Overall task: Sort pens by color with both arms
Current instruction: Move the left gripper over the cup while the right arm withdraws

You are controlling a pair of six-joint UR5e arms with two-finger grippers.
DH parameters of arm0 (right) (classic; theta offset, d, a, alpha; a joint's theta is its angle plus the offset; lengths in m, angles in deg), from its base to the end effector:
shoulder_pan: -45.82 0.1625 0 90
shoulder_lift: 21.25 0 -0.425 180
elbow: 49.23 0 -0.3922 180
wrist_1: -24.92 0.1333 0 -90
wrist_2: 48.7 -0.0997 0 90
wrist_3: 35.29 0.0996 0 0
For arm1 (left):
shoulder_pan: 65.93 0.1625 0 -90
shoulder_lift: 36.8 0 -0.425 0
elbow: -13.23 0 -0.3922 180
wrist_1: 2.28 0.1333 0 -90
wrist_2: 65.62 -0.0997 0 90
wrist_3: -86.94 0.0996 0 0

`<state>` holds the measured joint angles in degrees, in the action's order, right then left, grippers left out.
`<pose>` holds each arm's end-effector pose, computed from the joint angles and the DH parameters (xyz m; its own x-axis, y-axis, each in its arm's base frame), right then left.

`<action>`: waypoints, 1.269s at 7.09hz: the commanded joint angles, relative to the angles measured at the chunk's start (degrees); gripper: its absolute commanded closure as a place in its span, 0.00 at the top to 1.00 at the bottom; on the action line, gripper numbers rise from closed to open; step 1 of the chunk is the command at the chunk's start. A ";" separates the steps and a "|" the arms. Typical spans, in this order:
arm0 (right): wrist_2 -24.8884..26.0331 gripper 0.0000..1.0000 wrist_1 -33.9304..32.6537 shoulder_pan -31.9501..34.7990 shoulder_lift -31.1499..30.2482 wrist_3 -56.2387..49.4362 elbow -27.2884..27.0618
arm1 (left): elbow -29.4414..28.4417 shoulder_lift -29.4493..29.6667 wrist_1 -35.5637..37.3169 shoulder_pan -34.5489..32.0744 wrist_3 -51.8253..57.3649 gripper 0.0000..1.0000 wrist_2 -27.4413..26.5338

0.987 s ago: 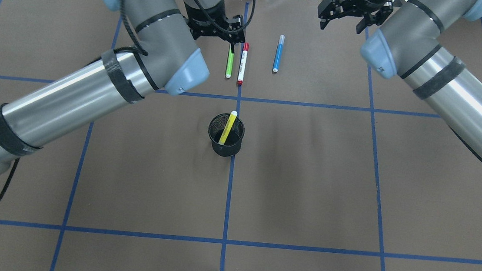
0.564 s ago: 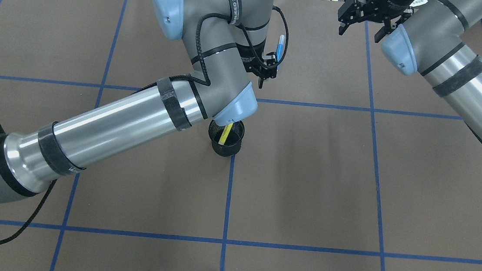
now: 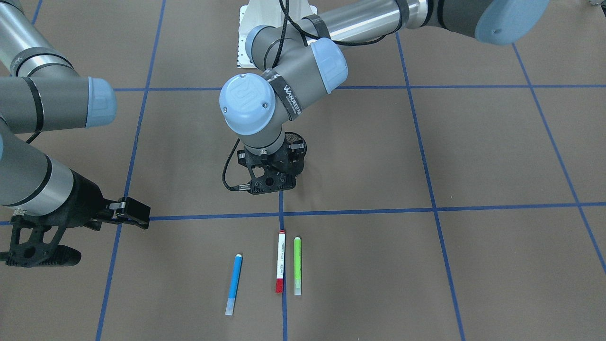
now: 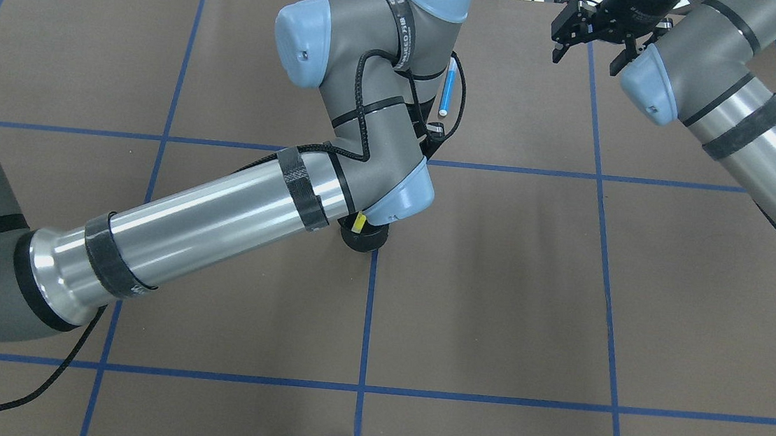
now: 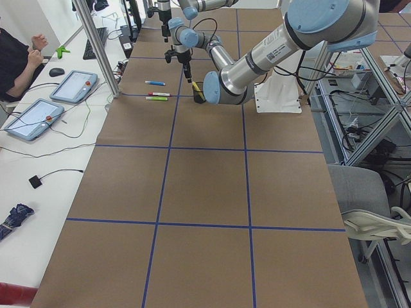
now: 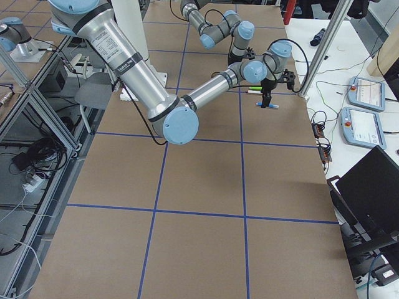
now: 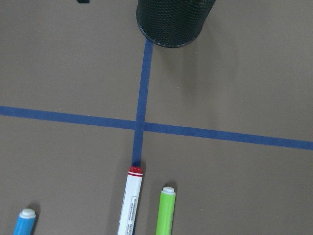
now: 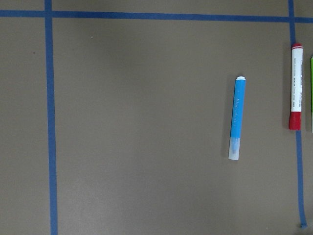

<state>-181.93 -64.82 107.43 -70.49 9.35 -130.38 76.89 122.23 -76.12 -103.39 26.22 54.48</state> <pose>-0.2915 -0.6762 0.2854 0.6155 0.0485 0.7866 -0.0422 0.9987 -0.0285 0.5945 -0.5605 0.0812 0.7898 -0.0721 -0.6091 -0.0435 0.9840 -0.1729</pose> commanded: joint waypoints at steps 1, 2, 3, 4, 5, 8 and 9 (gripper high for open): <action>0.15 0.99 0.00 -0.09 -0.24 0.10 -0.24 | -0.11 0.75 3.61 0.10 2.28 0.53 -0.13; 0.33 0.99 0.00 -0.17 -0.33 0.01 -0.15 | -0.46 0.84 3.61 0.10 2.28 0.53 -0.05; 0.50 0.99 0.00 -0.17 -0.33 0.01 -0.15 | -0.64 0.76 3.61 0.80 2.19 0.53 0.04; 0.51 0.99 0.00 -0.17 -0.33 0.01 -0.24 | -0.64 0.84 3.61 0.89 2.19 0.52 -0.13; 0.51 0.99 0.00 -0.26 -0.41 0.01 -0.24 | -0.81 0.76 3.53 0.89 2.28 0.48 -0.22; 0.68 0.99 0.00 -0.44 -0.41 0.10 -0.24 | -0.90 0.75 3.53 0.89 2.28 0.46 -0.57; 0.68 0.99 0.00 -0.44 -0.41 0.10 -0.24 | -1.77 0.75 3.44 0.98 2.28 0.46 -1.44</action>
<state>-181.30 -64.82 107.06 -70.91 9.43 -130.62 75.81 122.99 -72.62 -102.47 28.50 53.80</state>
